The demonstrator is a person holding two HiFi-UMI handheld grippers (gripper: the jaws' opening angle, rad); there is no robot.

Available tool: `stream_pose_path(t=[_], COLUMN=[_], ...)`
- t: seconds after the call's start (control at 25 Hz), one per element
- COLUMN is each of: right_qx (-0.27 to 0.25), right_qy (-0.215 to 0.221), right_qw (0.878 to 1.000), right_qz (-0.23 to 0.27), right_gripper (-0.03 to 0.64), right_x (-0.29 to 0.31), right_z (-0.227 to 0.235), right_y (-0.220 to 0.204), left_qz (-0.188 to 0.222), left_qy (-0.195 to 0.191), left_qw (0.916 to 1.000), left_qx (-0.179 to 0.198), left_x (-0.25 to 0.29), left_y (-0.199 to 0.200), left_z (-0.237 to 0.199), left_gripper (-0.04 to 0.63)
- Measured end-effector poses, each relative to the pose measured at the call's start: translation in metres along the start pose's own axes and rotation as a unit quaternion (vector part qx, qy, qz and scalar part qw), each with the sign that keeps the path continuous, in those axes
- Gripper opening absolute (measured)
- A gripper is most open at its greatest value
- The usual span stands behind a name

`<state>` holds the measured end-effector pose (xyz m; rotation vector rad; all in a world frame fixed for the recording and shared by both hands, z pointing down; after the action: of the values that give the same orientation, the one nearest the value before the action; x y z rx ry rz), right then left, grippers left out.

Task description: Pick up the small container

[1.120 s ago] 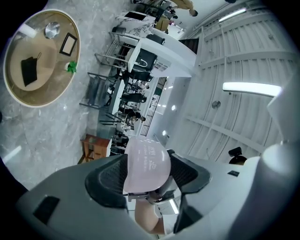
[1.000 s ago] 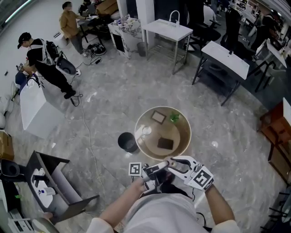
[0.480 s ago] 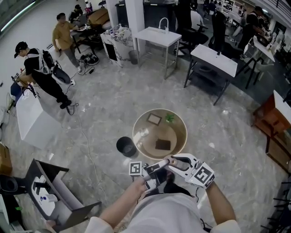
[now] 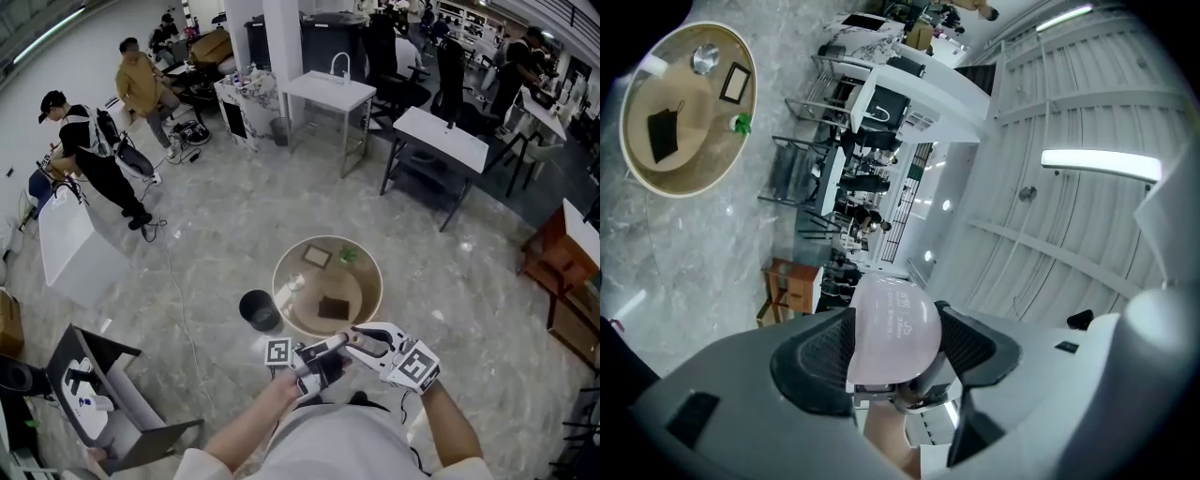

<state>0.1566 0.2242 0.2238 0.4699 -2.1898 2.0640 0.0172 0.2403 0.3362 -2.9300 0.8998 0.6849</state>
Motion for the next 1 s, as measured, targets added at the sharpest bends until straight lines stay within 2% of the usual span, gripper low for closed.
stream_pose_path(t=[0.6,1.0], right_qx=[-0.014,-0.007], right_qy=[0.03,0.031], right_qw=[0.999,0.999], right_qz=[-0.003,0.004], right_gripper=[0.152,0.152], right_x=[-0.034,-0.046], right_z=[0.003,-0.005], right_y=[0.006,0.003], left_qz=[0.03,0.024], left_qy=[-0.018,-0.011], left_qw=[0.9994,0.9996], left_qx=[0.006,0.01], left_x=[0.025,0.028], left_y=[-0.029,-0.041], left_z=[-0.002,-0.006], left_gripper=[0.282,0.281])
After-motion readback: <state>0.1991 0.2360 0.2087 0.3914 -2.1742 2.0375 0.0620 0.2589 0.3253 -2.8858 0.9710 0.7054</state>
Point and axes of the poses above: the fingertips, and each gripper's own axes: x forward along the fingers, z to its right, y out of its top, the point moved 9 cm from there along -x, backward along the fingers, and after that the axes turned 1 degree about -z, right-handed, at the moved point
